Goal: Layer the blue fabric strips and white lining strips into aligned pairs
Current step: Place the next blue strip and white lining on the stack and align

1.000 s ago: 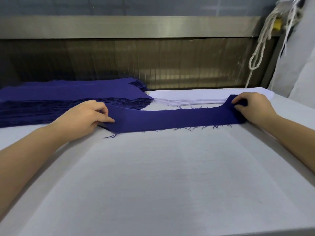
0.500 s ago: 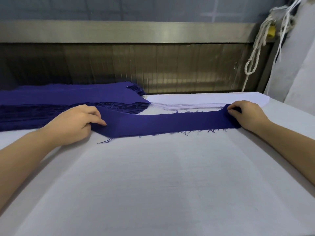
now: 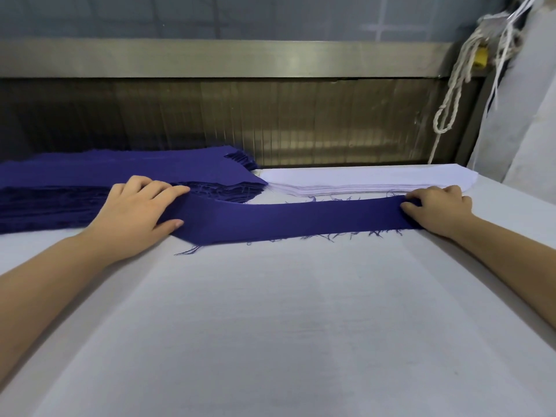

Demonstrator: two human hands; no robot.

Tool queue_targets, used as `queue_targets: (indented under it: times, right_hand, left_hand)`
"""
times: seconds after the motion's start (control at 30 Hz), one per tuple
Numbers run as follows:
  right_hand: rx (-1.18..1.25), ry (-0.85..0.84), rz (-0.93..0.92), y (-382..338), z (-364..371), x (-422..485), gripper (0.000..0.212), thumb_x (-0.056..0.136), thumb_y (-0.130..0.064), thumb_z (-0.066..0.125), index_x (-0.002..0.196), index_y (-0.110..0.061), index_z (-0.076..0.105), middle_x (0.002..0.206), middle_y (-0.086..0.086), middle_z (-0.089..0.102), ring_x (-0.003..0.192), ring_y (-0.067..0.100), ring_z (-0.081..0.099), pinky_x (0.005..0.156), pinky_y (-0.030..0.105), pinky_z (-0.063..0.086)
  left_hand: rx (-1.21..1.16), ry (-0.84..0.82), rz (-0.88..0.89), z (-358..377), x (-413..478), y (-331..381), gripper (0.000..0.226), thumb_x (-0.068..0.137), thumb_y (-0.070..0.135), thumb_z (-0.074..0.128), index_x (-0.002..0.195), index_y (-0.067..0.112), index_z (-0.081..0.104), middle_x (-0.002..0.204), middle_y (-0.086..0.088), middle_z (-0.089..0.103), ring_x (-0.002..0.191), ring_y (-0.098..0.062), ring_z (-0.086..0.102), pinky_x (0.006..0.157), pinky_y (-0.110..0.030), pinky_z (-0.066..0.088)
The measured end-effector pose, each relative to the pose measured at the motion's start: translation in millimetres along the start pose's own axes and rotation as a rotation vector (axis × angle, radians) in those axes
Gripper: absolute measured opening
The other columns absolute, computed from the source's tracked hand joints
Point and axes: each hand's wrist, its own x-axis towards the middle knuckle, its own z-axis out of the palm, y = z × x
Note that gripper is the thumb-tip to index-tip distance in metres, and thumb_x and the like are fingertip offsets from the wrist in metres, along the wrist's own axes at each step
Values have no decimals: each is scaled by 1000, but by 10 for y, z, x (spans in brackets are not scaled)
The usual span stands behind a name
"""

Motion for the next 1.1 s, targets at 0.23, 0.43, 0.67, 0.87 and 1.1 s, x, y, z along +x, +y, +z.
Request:
queue_targets:
  times: [0.23,0.43,0.67,0.87,1.1]
  right_hand:
    - [87,7,-52,-29,-36,-14,28,94,-24,49,118,-23,62,129,8,56,119,38,39,97,42,32]
    - [197,18,-12,-61,-16,5,44,92,-18,53,134,-16,42,124,10,56,120,37,42,97,40,30]
    - [114,18,40,-68,-34,1,37,90,-24,55,127,-19,56,130,16,45,120,40,35,97,42,29]
    - [191,69,34,-35,-54,9,30,87,-22,61,115,-13,59,119,14,56,112,38,46,90,40,32]
    - [358,193,-15,27,-73,7,32,83,-7,65,114,-2,56,109,18,62,99,34,54,77,33,38]
  left_hand:
    - [-104,-44,-52,16,28,61,58,88,31,62,141,21,40,115,-3,58,108,-28,45,87,-38,34]
    - [-368,-21,-197,29,40,151,56,85,15,67,136,13,46,115,-10,60,107,-27,47,90,-38,39]
    - [-384,-15,-211,42,42,146,36,86,15,66,119,2,59,95,-3,50,92,-21,43,79,-32,35]
    - [-484,19,-190,11,31,190,28,92,17,57,118,7,56,105,-3,61,87,-15,54,71,-24,39]
    - [-646,27,-281,3,39,199,26,93,16,55,118,10,53,114,0,59,100,-18,54,80,-27,37]
